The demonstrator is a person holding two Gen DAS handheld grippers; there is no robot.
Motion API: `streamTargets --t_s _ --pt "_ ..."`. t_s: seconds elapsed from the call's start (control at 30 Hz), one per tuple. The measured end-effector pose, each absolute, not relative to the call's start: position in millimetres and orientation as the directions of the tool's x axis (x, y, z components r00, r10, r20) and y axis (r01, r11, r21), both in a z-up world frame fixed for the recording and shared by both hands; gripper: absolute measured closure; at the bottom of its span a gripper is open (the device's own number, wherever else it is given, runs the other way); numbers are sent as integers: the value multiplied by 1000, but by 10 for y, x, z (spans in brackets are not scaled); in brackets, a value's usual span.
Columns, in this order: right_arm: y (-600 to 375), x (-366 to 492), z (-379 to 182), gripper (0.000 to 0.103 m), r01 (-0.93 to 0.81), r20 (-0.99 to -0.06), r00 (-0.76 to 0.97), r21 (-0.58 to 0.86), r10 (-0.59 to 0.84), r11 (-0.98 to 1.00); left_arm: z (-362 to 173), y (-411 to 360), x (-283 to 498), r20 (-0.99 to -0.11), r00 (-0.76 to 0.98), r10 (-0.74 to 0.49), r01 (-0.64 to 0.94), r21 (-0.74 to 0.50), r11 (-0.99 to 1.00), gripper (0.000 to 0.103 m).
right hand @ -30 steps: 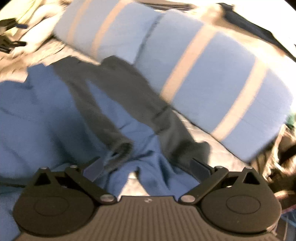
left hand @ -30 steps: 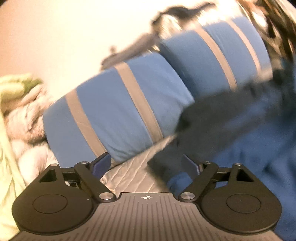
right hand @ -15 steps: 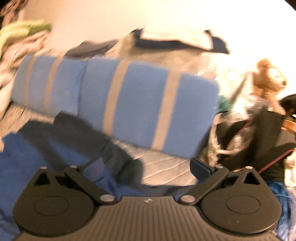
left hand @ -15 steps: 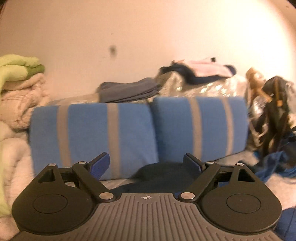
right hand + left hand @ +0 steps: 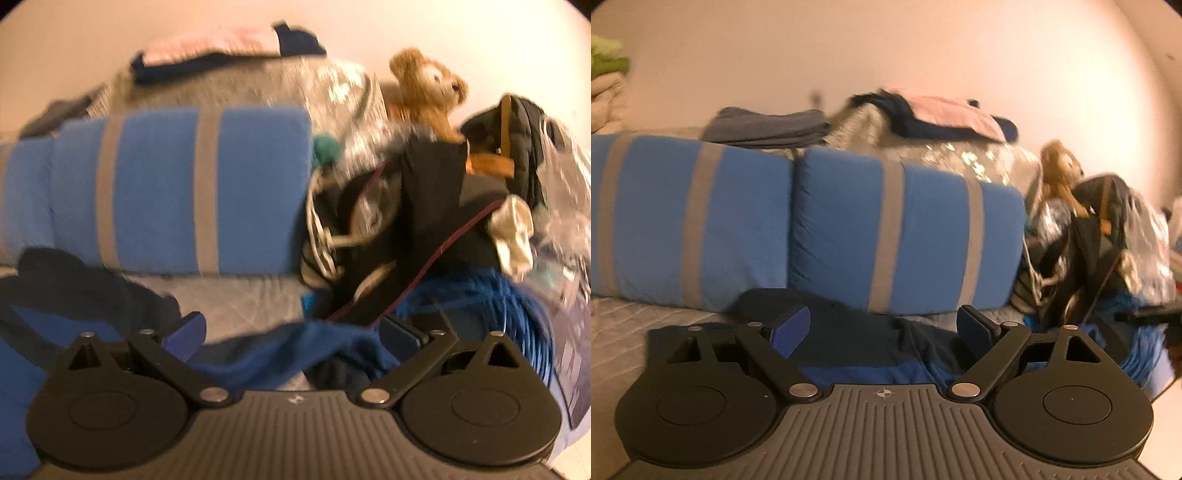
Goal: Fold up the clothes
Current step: 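Grasp the blue fleece sleeve cuff beside the cable coil with the right gripper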
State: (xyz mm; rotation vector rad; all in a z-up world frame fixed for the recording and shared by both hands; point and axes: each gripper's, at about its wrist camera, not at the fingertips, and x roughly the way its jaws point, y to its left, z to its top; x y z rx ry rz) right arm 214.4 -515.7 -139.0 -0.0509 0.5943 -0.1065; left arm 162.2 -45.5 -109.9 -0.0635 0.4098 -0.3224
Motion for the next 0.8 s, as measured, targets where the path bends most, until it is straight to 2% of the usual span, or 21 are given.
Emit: streamTargets --t_s 0.13,0.27,0.63,0.8 --pt "-5160 2300 -1627 0 128 -585 797 -77 -148 989 -1564 -529 1769 -412 839 -354 318 -157 935 15" --pt "-5166 2406 -1707 0 139 -590 793 -64 -150 988 -1782 -475 1894 -448 815 -367 308 -202 930 15" --pt "-5480 2452 -1989 0 256 -564 804 46 -187 965 -1789 -443 1848 -475 801 -365 304 -203 931 15" --pt "-5641 2417 -2148 5 321 -531 819 112 -216 940 -1764 -522 1807 -468 791 -393 346 -187 919 15"
